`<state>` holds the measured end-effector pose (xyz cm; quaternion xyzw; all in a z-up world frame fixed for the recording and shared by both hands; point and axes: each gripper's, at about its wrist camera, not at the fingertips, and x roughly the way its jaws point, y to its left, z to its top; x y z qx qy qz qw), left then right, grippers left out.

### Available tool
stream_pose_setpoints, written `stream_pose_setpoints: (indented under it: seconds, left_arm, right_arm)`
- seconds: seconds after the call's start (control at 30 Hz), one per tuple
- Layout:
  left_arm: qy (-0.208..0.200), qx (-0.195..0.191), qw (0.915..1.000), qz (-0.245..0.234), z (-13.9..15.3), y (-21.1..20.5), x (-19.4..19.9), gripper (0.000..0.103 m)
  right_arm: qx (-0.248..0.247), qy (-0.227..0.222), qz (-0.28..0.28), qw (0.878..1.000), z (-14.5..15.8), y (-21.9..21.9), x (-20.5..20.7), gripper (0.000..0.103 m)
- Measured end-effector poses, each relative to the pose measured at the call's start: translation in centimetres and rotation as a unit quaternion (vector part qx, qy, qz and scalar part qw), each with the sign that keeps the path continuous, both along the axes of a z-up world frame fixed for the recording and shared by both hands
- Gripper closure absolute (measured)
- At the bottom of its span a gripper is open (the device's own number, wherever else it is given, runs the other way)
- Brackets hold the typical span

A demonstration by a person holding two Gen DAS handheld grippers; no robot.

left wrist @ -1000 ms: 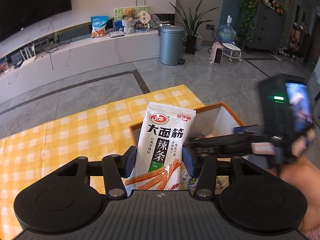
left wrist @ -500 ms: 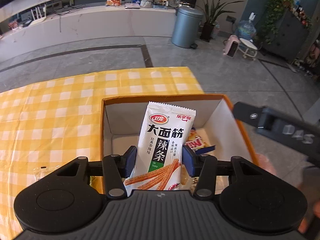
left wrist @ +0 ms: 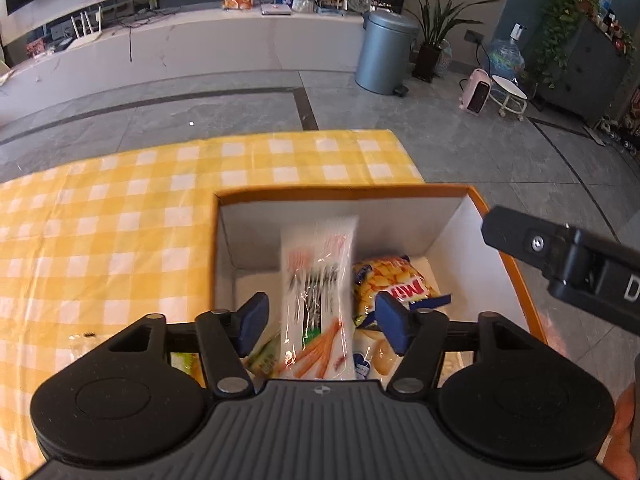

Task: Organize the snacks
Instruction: 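Carry both packets into the orange box and open both grippers, then withdraw both open grippers from the box toward the egg pack and raisin bag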

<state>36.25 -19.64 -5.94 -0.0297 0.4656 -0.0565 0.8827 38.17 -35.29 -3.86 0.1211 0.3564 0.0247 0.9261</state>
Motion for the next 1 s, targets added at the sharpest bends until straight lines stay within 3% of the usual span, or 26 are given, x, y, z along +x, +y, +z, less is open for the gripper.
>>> stream_pose_setpoints:
  seconds: [0.23,0.47,0.83,1.0]
  left_arm:
    - [-0.043,-0.002,0.9991,-0.006,2.7,2.2,-2.0,0.026]
    - [-0.095,0.034,0.9947,-0.02,4.6,2.6,-3.6,0.022]
    - [-0.112,0.057,0.991,-0.044,7.0,4.4,-5.3,0.022]
    - [-0.109,0.063,0.991,-0.047,8.3,6.7,-6.4,0.022]
  right_arm:
    - [0.005,0.007,-0.007,1.0,-0.3,-0.3,0.1,0.011]
    - [0.011,0.012,-0.003,1.0,-0.3,0.0,0.1,0.011]
    - [-0.026,0.006,0.002,1.0,1.2,2.1,-1.2,0.008]
    - [0.018,-0.002,0.017,1.0,1.9,2.8,-2.0,0.008]
